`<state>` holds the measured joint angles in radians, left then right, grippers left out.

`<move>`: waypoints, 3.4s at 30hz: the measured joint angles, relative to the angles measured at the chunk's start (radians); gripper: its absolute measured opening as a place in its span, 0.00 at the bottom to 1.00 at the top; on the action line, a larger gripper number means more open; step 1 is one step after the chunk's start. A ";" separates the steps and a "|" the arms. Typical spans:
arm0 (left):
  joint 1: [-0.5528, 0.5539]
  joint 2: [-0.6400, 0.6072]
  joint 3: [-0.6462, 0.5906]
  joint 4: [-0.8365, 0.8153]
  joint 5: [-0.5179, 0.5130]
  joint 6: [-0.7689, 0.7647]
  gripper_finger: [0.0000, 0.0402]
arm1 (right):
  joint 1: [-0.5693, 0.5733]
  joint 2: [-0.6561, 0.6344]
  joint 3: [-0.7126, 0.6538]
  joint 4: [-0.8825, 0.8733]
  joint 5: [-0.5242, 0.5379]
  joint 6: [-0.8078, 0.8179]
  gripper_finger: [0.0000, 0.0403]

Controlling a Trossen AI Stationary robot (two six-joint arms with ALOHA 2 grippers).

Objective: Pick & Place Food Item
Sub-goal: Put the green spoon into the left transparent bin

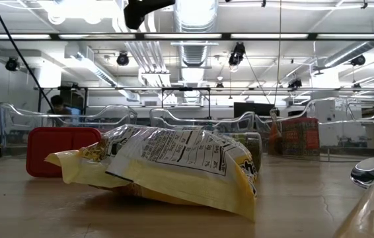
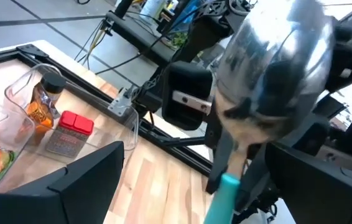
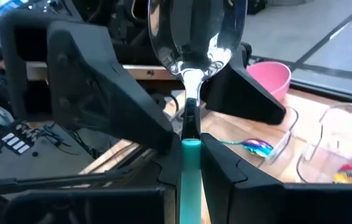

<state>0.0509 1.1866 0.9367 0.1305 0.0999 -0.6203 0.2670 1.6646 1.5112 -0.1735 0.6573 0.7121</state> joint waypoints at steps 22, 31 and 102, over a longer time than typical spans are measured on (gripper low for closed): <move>-0.001 -0.002 0.000 0.059 0.037 0.011 0.05 | -0.005 0.005 0.000 0.031 -0.023 -0.021 0.07; -0.001 -0.002 0.000 0.062 0.051 0.001 0.05 | -0.004 0.005 0.000 0.032 -0.030 -0.021 0.07; 0.468 0.005 0.057 -1.195 -0.006 0.740 0.01 | 0.070 -0.192 0.000 -0.558 -0.019 0.330 0.52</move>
<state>0.5190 1.1913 0.9934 -1.0642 0.0935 0.1193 0.3369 1.4723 1.5112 -0.7316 0.6384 1.0417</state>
